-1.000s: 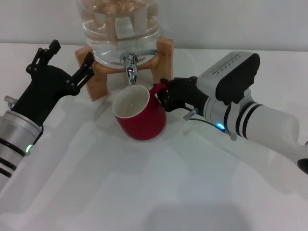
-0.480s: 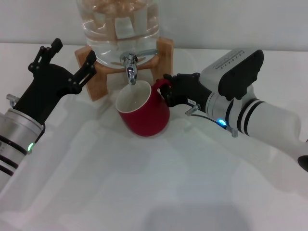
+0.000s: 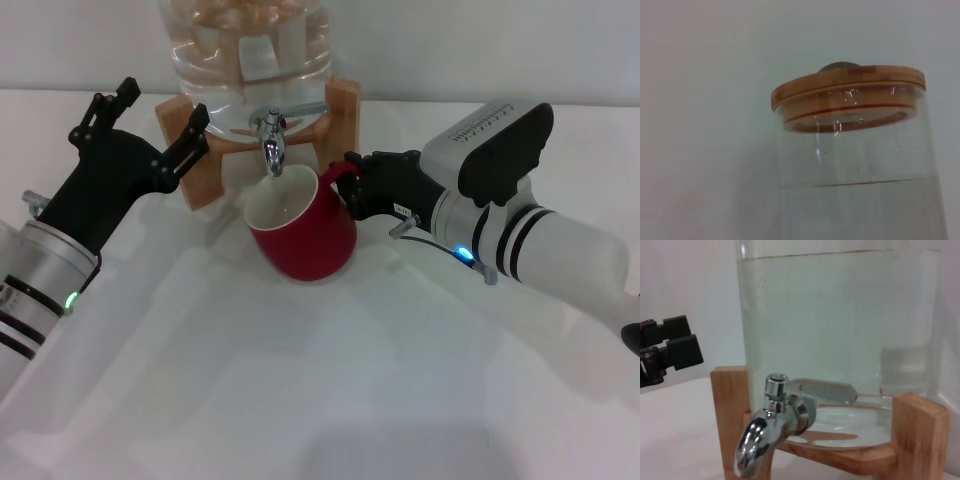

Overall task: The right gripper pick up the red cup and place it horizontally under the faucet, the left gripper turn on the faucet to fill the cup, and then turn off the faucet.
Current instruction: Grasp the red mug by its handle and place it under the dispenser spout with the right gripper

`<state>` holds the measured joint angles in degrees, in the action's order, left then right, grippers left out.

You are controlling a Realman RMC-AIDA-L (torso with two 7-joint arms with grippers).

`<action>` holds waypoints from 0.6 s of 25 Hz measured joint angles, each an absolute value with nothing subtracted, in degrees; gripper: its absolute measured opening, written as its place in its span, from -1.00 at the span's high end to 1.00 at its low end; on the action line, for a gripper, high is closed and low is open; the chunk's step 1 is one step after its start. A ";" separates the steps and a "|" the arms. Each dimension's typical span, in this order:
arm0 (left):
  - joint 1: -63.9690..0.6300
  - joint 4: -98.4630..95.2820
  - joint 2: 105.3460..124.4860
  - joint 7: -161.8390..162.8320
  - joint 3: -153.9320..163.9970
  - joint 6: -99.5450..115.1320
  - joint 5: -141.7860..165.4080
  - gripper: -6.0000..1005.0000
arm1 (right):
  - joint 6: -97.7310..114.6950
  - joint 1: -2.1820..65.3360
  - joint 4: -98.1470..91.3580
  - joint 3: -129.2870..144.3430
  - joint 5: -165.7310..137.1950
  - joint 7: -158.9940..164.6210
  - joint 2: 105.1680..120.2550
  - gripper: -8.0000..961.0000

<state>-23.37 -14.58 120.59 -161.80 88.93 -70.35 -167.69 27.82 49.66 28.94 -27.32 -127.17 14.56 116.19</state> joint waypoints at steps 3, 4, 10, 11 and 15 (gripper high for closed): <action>-23.66 -14.58 120.59 -161.80 88.94 -70.12 -167.69 -0.74 | 27.88 49.44 28.92 -27.31 -127.18 14.57 116.19 0.61; -23.73 -14.58 120.59 -161.81 88.94 -70.11 -167.69 -0.74 | 27.96 49.42 28.91 -27.22 -127.26 14.57 116.19 0.61; -23.87 -14.58 120.59 -161.80 88.95 -70.06 -167.69 -0.74 | 28.11 49.39 28.91 -26.97 -127.75 14.28 116.19 0.61; -23.87 -14.58 120.58 -161.80 88.95 -70.05 -167.69 -0.74 | 28.12 49.39 28.91 -26.95 -127.78 14.25 116.19 0.61; -23.86 -14.58 120.59 -161.80 88.95 -69.95 -167.70 -0.74 | 28.19 49.39 28.93 -26.76 -127.85 14.16 116.19 0.61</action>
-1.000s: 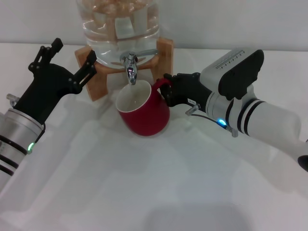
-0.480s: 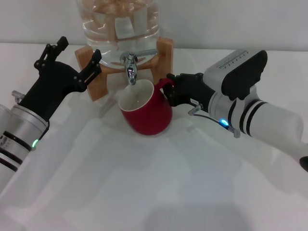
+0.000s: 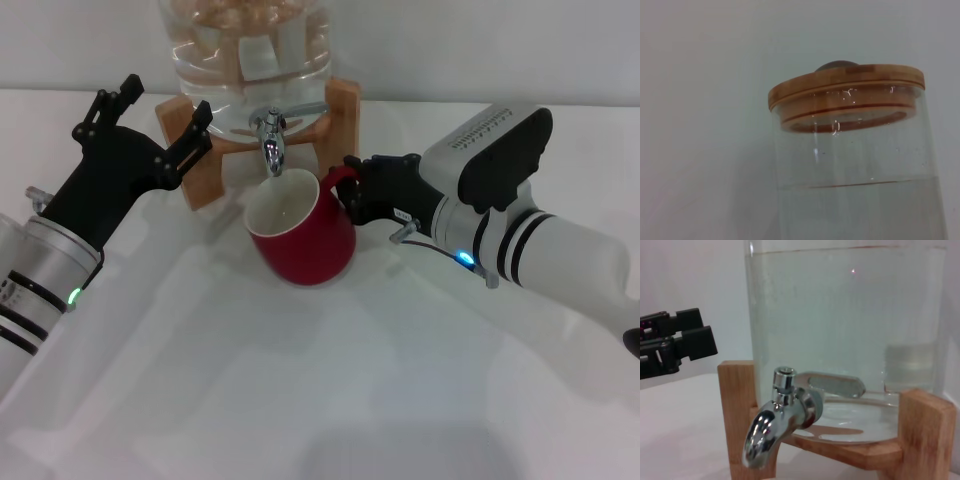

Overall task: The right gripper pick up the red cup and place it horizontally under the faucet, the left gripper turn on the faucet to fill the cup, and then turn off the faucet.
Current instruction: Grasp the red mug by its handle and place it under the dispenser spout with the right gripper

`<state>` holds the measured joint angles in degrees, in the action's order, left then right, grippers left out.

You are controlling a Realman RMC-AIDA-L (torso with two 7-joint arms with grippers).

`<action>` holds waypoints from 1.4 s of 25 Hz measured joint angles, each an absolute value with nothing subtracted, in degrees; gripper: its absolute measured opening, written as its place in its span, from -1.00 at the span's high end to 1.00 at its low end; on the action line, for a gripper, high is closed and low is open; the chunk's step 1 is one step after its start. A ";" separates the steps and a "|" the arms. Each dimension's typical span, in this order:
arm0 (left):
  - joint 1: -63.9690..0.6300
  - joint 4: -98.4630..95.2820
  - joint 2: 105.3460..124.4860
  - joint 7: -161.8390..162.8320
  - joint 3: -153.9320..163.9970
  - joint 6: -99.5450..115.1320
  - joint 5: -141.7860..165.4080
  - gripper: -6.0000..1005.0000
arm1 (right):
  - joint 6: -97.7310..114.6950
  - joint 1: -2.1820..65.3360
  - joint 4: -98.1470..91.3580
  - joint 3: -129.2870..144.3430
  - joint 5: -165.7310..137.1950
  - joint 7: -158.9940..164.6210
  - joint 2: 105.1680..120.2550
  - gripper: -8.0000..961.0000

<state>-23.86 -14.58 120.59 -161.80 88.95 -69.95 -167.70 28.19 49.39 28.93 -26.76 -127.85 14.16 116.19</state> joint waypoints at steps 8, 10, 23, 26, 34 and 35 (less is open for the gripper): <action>-23.70 -14.58 120.59 -161.80 88.95 -69.94 -167.77 -0.74 | 28.33 49.39 29.18 -26.13 -127.87 14.11 116.18 0.61; -23.56 -14.59 120.59 -161.80 88.94 -69.94 -167.79 -0.74 | 28.33 49.39 29.05 -26.11 -127.92 14.11 116.19 0.61; -21.01 -15.32 120.76 -161.89 88.85 -72.54 -167.79 -0.74 | 28.38 49.06 28.91 -26.10 -127.91 14.12 116.19 0.61; -20.42 -15.32 120.76 -161.89 88.50 -73.37 -167.79 -0.74 | 28.48 48.94 28.91 -26.10 -127.90 14.09 116.19 0.61; -20.18 -15.29 120.66 -161.90 88.32 -73.52 -167.78 -0.74 | 28.60 48.89 28.91 -26.06 -127.90 14.06 116.19 0.61; -20.24 -15.29 120.64 -161.90 88.32 -73.43 -167.78 -0.74 | 28.64 48.92 28.92 -26.05 -127.92 14.04 116.19 0.61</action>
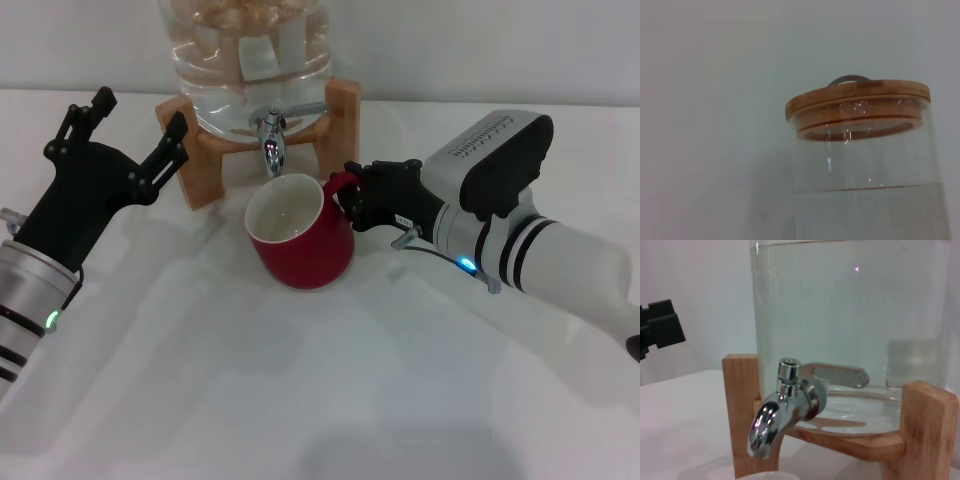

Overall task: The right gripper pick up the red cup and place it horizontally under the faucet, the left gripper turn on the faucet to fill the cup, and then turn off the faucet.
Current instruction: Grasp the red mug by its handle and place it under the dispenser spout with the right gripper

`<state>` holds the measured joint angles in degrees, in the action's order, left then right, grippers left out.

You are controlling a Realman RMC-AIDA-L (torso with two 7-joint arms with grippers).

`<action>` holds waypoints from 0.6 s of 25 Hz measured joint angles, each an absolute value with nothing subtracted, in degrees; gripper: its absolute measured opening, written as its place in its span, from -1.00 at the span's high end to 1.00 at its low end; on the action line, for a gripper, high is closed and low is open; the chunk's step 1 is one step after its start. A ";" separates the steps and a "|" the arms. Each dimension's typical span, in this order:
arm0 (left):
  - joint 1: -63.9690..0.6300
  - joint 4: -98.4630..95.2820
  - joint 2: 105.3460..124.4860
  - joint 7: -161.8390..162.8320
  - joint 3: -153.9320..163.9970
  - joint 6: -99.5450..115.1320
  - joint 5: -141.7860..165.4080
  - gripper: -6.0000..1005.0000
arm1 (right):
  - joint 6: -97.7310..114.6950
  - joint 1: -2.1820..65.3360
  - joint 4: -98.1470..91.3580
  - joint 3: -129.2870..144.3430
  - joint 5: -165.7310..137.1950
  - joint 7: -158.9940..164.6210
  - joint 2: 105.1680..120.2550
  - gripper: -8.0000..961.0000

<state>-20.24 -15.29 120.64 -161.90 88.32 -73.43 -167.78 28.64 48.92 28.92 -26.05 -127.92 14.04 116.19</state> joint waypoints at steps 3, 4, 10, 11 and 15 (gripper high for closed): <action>-20.58 -15.29 120.59 -161.90 88.32 -73.29 -167.78 -0.74 | 28.79 49.06 28.92 -26.02 -127.94 14.00 116.19 0.61; -20.71 -15.29 120.58 -161.90 88.32 -73.27 -167.78 -0.74 | 28.81 49.13 28.93 -26.02 -127.95 13.99 116.19 0.61; -21.15 -15.29 120.58 -161.90 88.33 -73.18 -167.78 -0.74 | 28.88 49.74 29.38 -25.50 -127.99 14.27 116.19 0.61; -21.19 -15.29 120.58 -161.90 88.33 -73.17 -167.78 -0.74 | 28.86 49.95 29.48 -25.50 -127.99 14.33 116.19 0.61; -21.55 -15.24 120.60 -161.90 88.37 -73.10 -167.78 -0.74 | 28.52 50.78 29.87 -25.51 -127.84 14.68 116.19 0.60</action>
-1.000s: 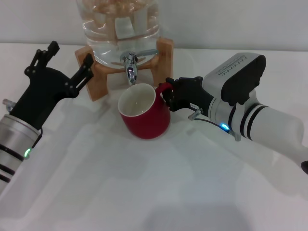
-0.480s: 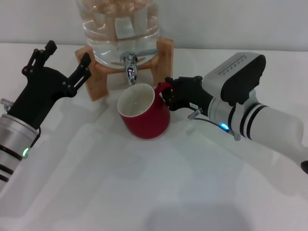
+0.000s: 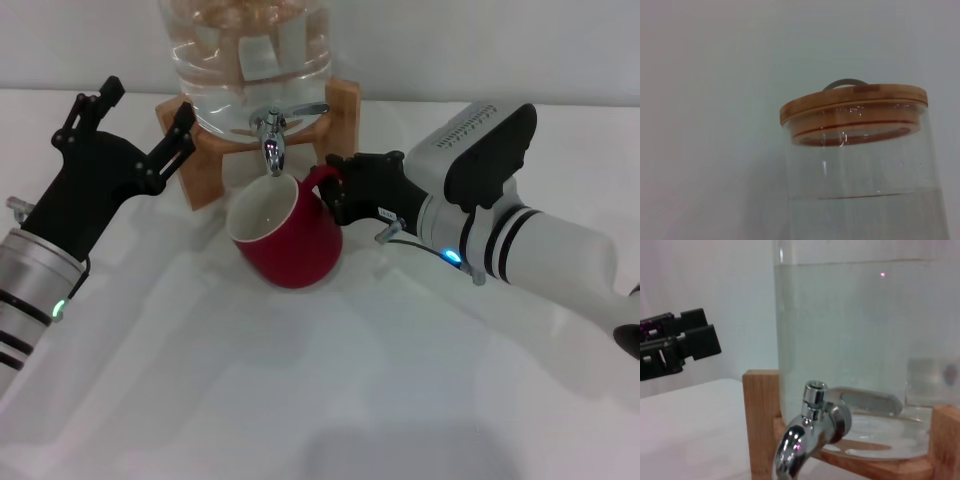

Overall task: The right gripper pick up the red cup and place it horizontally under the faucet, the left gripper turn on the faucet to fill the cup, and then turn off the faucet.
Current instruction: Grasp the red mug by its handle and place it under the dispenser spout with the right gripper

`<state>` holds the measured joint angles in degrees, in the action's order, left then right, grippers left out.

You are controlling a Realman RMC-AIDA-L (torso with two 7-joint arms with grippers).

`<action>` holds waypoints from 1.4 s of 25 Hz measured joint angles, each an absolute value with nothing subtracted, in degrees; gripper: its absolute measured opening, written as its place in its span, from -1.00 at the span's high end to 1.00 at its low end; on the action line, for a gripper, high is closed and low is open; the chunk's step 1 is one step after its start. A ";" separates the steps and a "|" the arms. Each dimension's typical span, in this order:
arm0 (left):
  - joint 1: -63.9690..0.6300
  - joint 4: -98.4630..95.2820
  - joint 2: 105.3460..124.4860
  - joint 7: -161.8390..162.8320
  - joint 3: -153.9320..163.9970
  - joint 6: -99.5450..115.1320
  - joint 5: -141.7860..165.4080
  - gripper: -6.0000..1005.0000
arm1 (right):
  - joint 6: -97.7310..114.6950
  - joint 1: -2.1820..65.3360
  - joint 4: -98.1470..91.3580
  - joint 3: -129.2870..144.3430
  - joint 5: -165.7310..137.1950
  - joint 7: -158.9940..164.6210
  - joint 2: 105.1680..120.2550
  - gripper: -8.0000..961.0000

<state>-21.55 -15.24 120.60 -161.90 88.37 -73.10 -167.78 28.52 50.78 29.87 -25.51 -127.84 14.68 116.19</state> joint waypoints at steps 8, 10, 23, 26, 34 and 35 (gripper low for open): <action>-21.85 -15.09 120.69 -161.89 88.63 -73.03 -167.78 -0.74 | 27.98 50.84 29.41 -25.69 -127.44 16.55 116.19 0.61; -22.06 -15.10 120.73 -161.90 88.69 -73.03 -167.78 -0.74 | 27.91 50.71 29.10 -25.77 -127.43 16.95 116.19 0.61; -22.52 -14.95 120.76 -161.89 89.44 -73.03 -167.78 -0.74 | 28.10 49.63 26.80 -26.64 -127.17 17.54 116.19 0.62; -22.87 -14.94 120.76 -161.89 89.66 -73.03 -167.78 -0.74 | 28.22 49.63 26.91 -26.65 -127.23 17.55 116.19 0.61; -23.17 -14.81 120.76 -161.90 89.91 -73.00 -167.78 -0.74 | 28.31 49.62 27.27 -26.01 -127.83 17.32 116.19 0.60; -23.17 -14.81 120.76 -161.90 89.91 -72.99 -167.78 -0.74 | 28.31 49.61 27.30 -25.96 -127.84 17.25 116.19 0.60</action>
